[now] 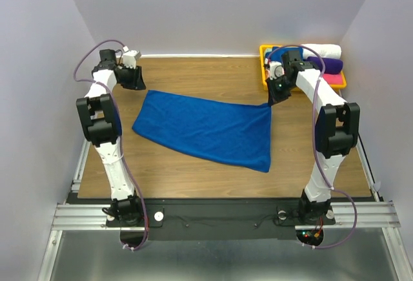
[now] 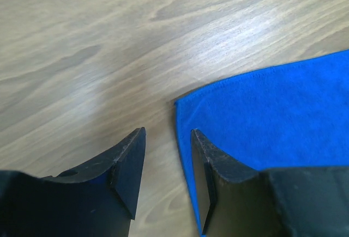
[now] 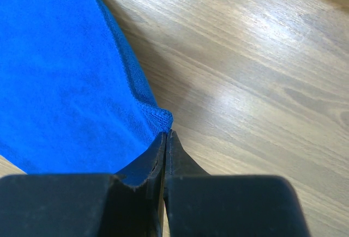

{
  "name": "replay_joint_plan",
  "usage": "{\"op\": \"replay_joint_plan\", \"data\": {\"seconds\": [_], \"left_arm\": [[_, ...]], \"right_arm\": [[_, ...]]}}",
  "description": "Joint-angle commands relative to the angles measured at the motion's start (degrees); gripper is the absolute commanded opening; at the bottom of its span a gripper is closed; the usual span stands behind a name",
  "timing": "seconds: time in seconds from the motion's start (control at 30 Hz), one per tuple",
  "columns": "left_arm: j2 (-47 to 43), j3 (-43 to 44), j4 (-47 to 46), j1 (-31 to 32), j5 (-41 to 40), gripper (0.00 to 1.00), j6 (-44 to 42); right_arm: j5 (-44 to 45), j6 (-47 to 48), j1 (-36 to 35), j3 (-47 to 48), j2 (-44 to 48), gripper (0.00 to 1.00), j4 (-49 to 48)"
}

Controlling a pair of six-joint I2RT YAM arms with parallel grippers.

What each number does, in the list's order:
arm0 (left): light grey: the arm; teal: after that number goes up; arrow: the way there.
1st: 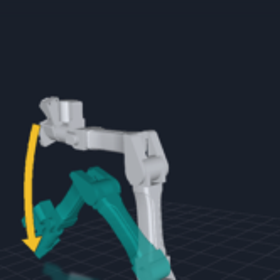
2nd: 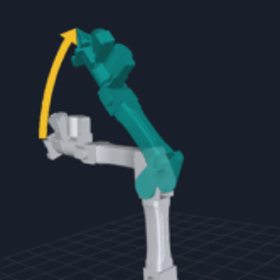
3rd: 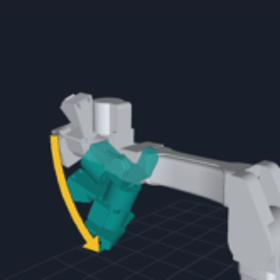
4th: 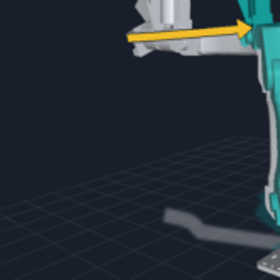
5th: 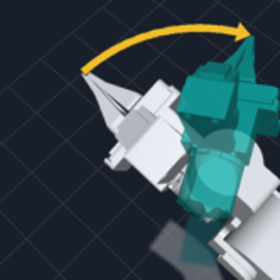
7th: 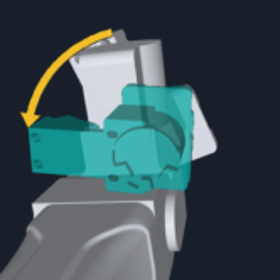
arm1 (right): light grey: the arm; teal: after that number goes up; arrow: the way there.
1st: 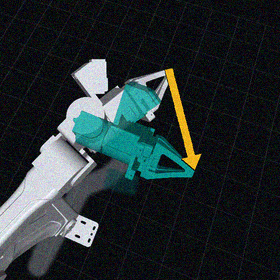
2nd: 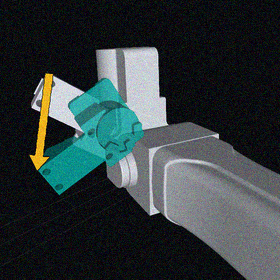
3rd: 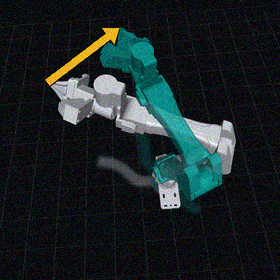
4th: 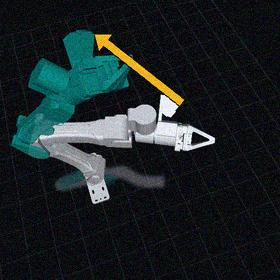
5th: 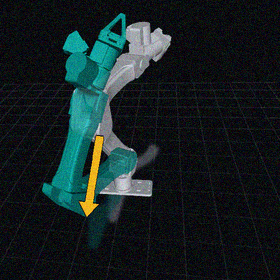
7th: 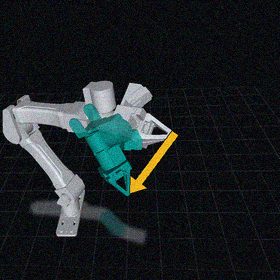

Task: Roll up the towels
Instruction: Flatten the towel

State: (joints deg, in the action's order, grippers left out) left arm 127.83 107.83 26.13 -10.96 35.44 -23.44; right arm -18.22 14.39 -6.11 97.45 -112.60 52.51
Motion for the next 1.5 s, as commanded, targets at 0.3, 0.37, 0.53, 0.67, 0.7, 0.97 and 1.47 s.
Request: {"op": "replay_joint_plan", "data": {"seconds": [0.3,0.37,0.53,0.67,0.7,0.97,1.47], "left_arm": [[4.7,4.2,-4.8,2.5,0.8,0.52,4.8],[5.4,4.4,-4.8,2.8,0.2,0.53,4.8],[6.6,4.0,-4.7,3.4,-0.3,0.55,4.3],[6.5,2.3,-4.8,3.3,-0.2,0.54,4.1],[6.1,1.7,-4.7,3.4,0.2,0.53,4.0],[3.7,-3.0,-5.7,3.4,4.2,0.47,4.0],[3.3,-3.4,-3.5,2.8,5.8,0.45,4.4]], "right_arm": [[0.1,0.3,0.0,2.4,-0.3,0.0,-1.4],[0.0,0.1,0.0,2.4,-0.3,0.01,-1.4],[-0.1,0.1,-0.1,2.3,-0.3,0.01,-1.3],[0.0,0.2,-0.1,2.2,-0.5,0.0,-1.4],[0.1,0.2,0.0,2.2,-0.5,0.01,-1.4],[-0.1,0.3,0.0,2.0,-0.7,0.01,-1.3],[-0.2,0.5,0.0,1.8,-0.3,0.0,-1.3]]}}
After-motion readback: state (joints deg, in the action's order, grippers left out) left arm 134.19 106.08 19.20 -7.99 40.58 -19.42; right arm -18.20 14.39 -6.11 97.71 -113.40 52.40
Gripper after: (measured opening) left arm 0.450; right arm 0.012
